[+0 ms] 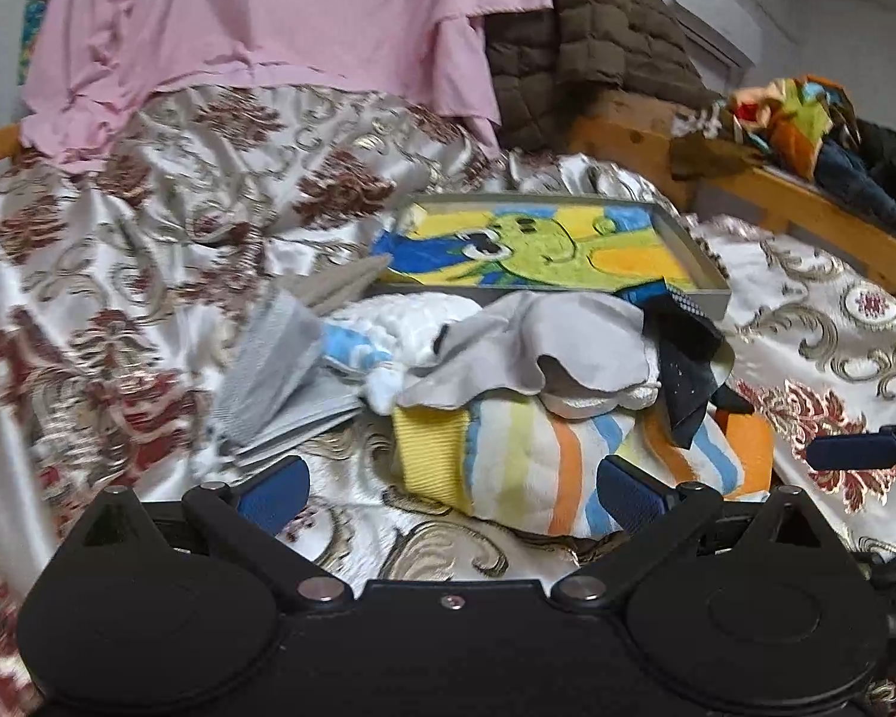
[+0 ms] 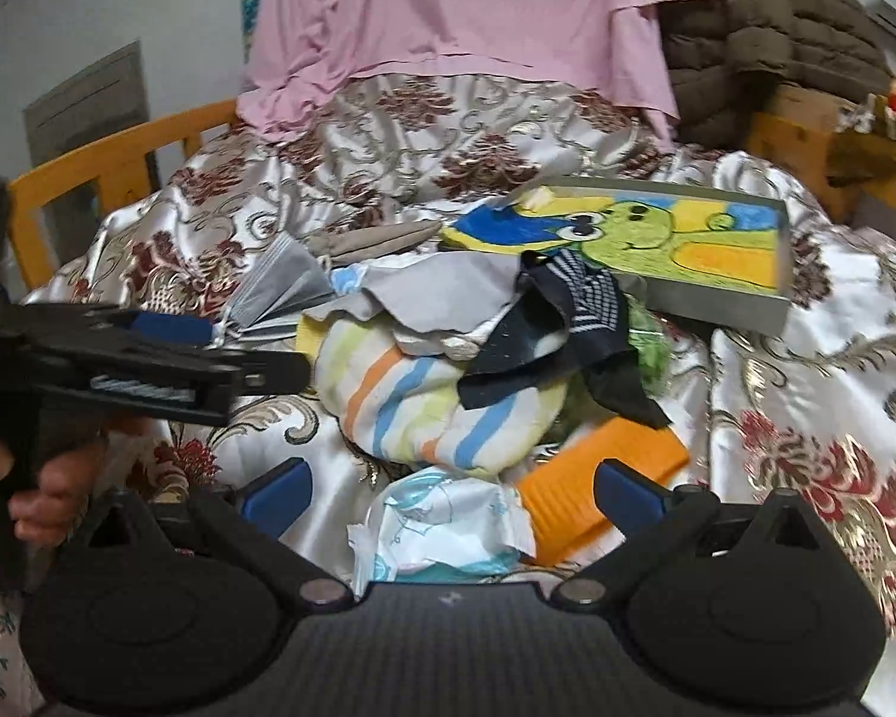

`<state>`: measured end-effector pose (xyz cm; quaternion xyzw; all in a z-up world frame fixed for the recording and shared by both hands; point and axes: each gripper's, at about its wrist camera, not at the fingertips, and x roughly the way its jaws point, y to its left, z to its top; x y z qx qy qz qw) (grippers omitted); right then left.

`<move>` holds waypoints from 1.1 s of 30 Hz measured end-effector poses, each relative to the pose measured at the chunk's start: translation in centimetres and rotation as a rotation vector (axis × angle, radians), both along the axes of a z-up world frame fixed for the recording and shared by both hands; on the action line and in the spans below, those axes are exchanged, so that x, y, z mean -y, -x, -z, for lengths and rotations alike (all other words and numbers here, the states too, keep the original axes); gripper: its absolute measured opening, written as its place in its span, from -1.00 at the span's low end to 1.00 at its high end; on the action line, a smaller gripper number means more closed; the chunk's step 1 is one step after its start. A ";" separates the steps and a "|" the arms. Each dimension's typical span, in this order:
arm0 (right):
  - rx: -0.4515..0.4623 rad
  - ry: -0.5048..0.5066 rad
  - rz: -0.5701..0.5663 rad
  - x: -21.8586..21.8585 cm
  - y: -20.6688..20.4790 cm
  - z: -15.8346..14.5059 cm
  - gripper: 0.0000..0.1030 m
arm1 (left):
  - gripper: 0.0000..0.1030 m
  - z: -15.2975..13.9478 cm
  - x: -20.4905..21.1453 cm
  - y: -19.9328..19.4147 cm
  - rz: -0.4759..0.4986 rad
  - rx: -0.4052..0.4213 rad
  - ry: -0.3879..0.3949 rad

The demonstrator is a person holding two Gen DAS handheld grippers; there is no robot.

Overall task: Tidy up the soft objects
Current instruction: 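Grasp the striped towel with the left gripper while the right grasps the blue wipe pack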

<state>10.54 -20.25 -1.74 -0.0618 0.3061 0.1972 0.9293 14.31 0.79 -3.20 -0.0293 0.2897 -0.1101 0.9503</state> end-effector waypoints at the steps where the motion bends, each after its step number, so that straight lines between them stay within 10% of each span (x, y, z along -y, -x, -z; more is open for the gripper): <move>1: 0.003 0.007 -0.006 -0.2 -0.2 0.2 0.95 | 0.98 0.2 0.2 -0.5 0.015 -0.008 0.001; 22: -0.064 0.127 -0.054 -2.0 -1.3 2.6 0.49 | 0.50 3.3 0.6 -5.4 0.114 -0.138 0.261; 33: -0.047 0.143 -0.048 -2.2 -1.1 2.6 0.18 | -0.41 2.7 1.7 -4.0 0.125 -0.155 0.261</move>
